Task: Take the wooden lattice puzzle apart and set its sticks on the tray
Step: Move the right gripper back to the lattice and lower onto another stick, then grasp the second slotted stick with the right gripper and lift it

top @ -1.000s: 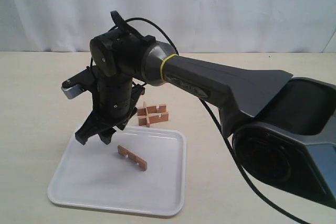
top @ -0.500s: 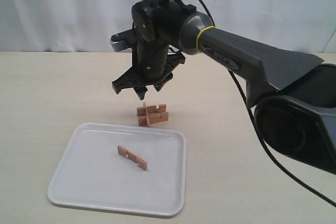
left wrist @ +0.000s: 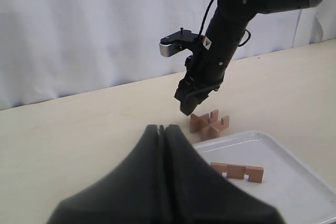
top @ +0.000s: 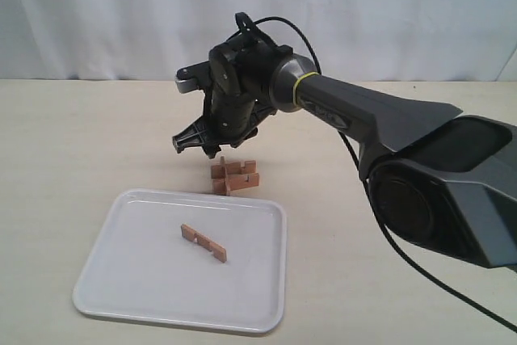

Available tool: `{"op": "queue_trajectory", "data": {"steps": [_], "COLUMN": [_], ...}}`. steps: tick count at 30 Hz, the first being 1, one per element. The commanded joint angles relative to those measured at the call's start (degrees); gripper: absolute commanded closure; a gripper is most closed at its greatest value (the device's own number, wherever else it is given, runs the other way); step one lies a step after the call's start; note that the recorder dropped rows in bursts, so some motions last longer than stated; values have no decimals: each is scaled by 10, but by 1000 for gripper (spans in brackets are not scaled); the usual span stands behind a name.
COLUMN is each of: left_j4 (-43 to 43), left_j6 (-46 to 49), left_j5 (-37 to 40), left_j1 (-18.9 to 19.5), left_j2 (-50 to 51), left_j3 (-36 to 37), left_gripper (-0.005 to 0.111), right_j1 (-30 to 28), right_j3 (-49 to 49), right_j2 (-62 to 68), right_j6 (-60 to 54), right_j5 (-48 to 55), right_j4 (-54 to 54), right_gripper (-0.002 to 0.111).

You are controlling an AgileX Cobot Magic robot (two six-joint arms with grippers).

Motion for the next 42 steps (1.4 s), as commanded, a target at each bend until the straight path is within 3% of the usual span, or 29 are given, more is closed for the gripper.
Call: {"op": "queue_trajectory", "data": {"steps": [1, 13, 25, 42], "left_j4": [-4, -4, -4, -4], "left_j6": [-3, -3, -3, -3], "left_j5": [-4, -4, -4, -4], "left_j1": [-2, -2, -2, -2], "left_j2": [0, 0, 0, 0], "left_j3": [0, 0, 0, 0], "left_gripper": [107, 107, 107, 107], "right_j1": [-1, -1, -1, -1], "right_j3": [-3, -3, -3, -31], "right_j2": [12, 17, 17, 13], "right_j6": [4, 4, 4, 4], "right_j5": [-17, -12, -10, 33], "right_j4": [-7, -7, -4, -4], "right_gripper": [62, 65, 104, 104]}}
